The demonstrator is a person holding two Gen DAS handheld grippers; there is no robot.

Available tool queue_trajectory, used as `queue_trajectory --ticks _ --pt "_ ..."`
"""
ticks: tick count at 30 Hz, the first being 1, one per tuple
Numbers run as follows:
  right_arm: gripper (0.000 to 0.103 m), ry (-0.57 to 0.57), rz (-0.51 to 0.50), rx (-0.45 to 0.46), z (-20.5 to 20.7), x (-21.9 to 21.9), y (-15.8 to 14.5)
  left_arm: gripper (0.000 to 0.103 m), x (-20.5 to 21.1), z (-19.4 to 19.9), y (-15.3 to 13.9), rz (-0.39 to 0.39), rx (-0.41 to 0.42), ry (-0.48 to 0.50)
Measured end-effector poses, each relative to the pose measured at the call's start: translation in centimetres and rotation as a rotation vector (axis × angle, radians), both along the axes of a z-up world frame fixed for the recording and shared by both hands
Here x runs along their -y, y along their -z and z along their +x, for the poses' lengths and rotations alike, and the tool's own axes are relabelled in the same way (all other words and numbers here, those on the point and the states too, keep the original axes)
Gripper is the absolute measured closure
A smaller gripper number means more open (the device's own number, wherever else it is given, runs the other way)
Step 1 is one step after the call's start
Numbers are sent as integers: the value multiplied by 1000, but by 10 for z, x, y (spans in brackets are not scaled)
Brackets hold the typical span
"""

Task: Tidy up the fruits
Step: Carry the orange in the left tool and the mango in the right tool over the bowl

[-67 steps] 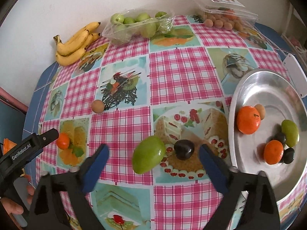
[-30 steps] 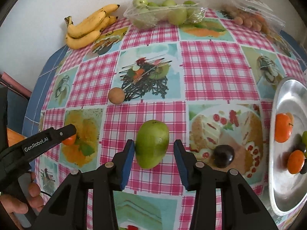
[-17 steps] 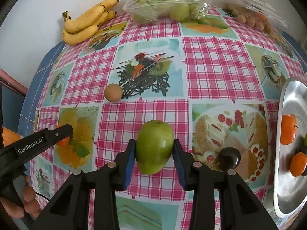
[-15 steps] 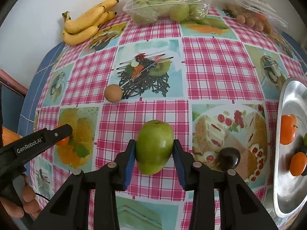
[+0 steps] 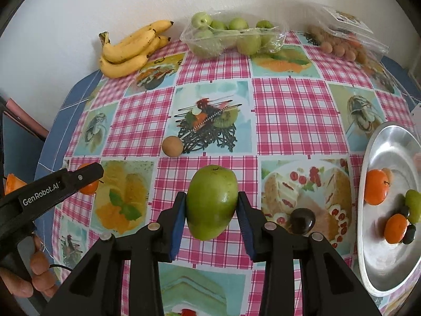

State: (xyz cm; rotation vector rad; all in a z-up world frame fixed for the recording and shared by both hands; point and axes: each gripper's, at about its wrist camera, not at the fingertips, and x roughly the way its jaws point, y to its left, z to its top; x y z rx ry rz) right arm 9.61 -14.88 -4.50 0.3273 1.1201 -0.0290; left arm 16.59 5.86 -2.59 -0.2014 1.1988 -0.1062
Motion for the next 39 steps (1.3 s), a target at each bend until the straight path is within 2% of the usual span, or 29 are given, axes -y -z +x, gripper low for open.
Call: queue_trajectory --ticks 8,16,25,39 --pt "64 23 5 -3 -5 10 -4 64 10 -5 -4 16 9 16" --pt "64 87 2 -12 -15 39 -7 64 47 -13 -11 29 24 83" --pt "64 195 12 0 -37 93 -17 64 112 -33 -22 39 53 234" --pt "63 323 36 4 -69 155 -19 64 204 -74 -20 48 58 455"
